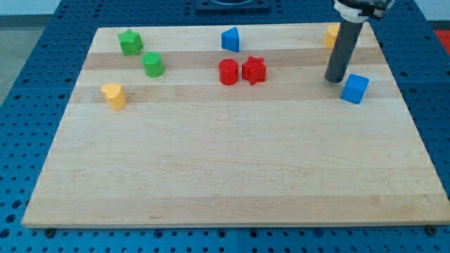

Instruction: Move the blue cube slightly down

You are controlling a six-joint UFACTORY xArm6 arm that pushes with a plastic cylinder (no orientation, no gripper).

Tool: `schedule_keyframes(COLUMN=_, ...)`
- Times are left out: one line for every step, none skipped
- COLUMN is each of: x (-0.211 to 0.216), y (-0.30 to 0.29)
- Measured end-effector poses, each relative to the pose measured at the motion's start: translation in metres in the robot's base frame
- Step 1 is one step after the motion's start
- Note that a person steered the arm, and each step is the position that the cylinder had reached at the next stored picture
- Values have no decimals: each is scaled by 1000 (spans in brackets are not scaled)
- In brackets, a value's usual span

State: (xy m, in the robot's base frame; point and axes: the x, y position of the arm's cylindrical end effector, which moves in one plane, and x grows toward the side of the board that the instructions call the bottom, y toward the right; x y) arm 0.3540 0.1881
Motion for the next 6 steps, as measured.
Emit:
schedule_keyframes(x=-2, y=19)
schedule_keyframes(x=-2, y=32)
schedule_keyframes(x=-2, y=32)
schedule_keyframes(x=1, y=32)
schedule_keyframes(x=3, y=32)
schedule_keyframes(x=7, y=31)
